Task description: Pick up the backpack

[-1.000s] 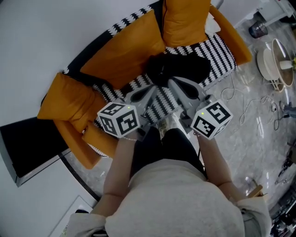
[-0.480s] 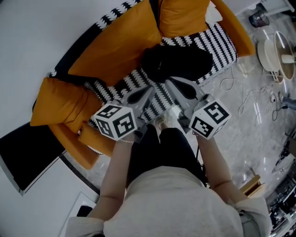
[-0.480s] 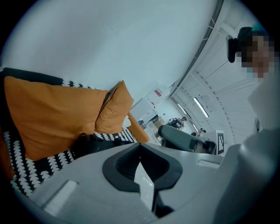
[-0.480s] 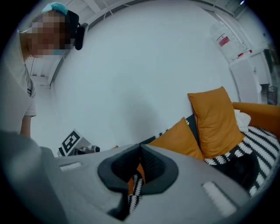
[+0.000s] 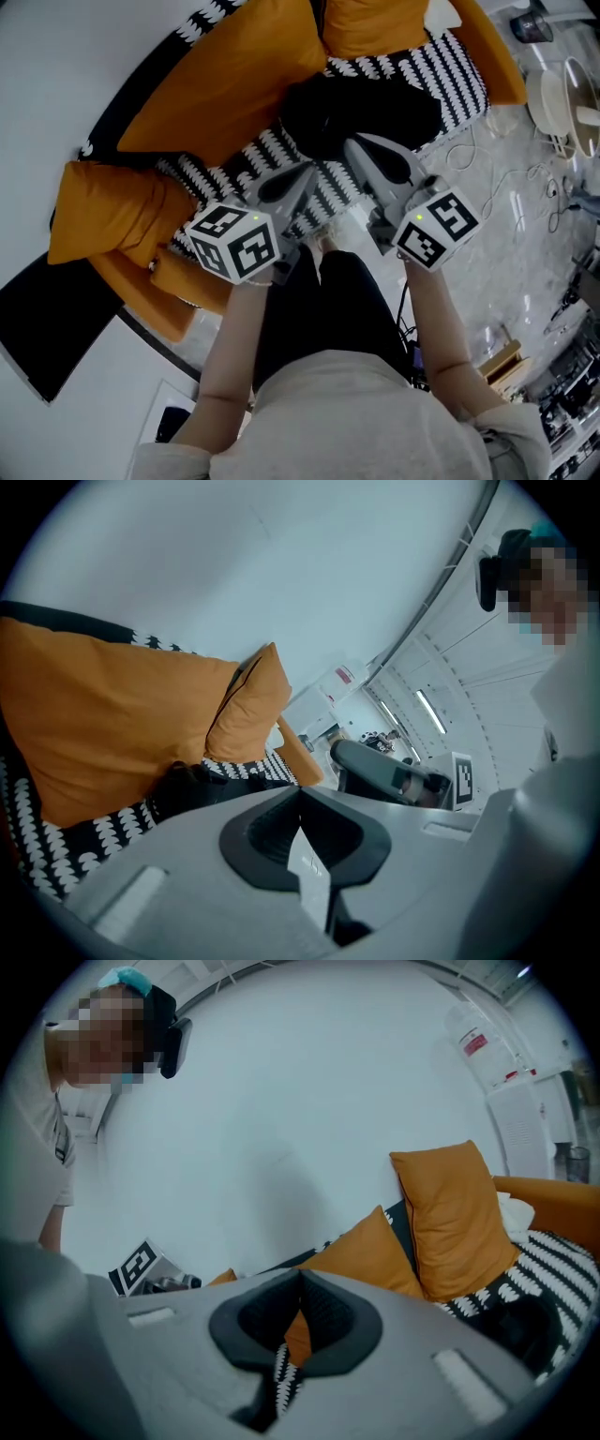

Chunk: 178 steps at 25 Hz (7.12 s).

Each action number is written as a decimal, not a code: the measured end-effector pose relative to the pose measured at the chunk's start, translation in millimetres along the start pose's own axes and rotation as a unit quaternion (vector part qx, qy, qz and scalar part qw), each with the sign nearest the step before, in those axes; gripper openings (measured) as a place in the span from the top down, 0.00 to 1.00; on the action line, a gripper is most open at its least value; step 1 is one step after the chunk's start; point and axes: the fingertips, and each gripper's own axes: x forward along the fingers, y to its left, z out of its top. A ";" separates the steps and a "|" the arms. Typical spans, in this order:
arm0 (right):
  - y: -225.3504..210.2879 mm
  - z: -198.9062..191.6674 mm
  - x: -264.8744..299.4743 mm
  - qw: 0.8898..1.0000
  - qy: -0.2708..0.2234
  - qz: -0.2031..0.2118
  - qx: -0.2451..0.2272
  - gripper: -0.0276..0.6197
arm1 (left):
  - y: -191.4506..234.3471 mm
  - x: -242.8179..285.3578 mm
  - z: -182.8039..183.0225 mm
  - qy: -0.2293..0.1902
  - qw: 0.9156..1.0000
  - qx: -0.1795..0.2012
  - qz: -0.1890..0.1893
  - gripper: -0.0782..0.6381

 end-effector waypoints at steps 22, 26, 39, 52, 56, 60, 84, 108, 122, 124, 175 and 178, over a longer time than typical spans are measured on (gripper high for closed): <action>-36.6 -103.5 63.4 0.998 0.056 -0.014 0.020 0.95 | 98.3 34.6 -41.3 -0.017 0.999 -0.042 0.030 0.89; -45.6 -118.3 63.6 0.997 0.062 -0.035 0.031 0.95 | 104.3 38.8 -52.5 -0.012 0.999 -0.043 0.030 0.89; -65.7 -173.9 85.4 0.994 0.067 -0.074 0.048 0.95 | 147.7 47.5 -90.4 -0.011 0.998 -0.051 0.025 0.89; -104.2 -180.5 100.7 0.986 0.085 -0.121 0.080 0.67 | 157.6 66.1 -77.3 -0.013 0.998 -0.051 0.033 0.88; -115.7 -190.5 109.1 0.982 0.089 -0.141 0.087 0.56 | 170.0 67.2 -79.9 -0.005 0.998 -0.046 0.039 0.88; -124.5 -210.5 117.2 0.978 0.102 -0.153 0.100 0.47 | 182.9 68.0 -87.1 0.000 0.998 -0.034 0.045 0.88; -143.9 -244.7 155.8 0.965 0.100 -0.178 0.162 0.47 | 202.9 72.4 -90.2 0.015 0.998 -0.043 0.046 0.88; -145.5 -220.4 125.3 0.971 0.055 -0.131 0.195 0.86 | 181.5 81.9 -93.1 0.016 0.999 -0.030 0.042 0.89; -101.5 -173.6 69.6 0.975 0.012 -0.110 0.193 0.86 | 122.4 52.2 -88.9 0.007 0.999 -0.028 0.020 0.88; -91.0 -169.3 61.7 0.975 0.008 -0.103 0.197 0.87 | 112.1 48.8 -86.7 0.006 1.000 -0.023 0.016 0.88; 92.5 54.4 -90.0 0.976 -0.122 0.016 0.177 0.88 | -143.3 -93.8 44.3 -0.077 0.989 0.126 -0.027 0.88; 99.9 75.7 -90.0 0.978 -0.133 0.023 0.162 0.88 | -154.6 -102.4 63.7 -0.096 0.985 0.143 -0.032 0.88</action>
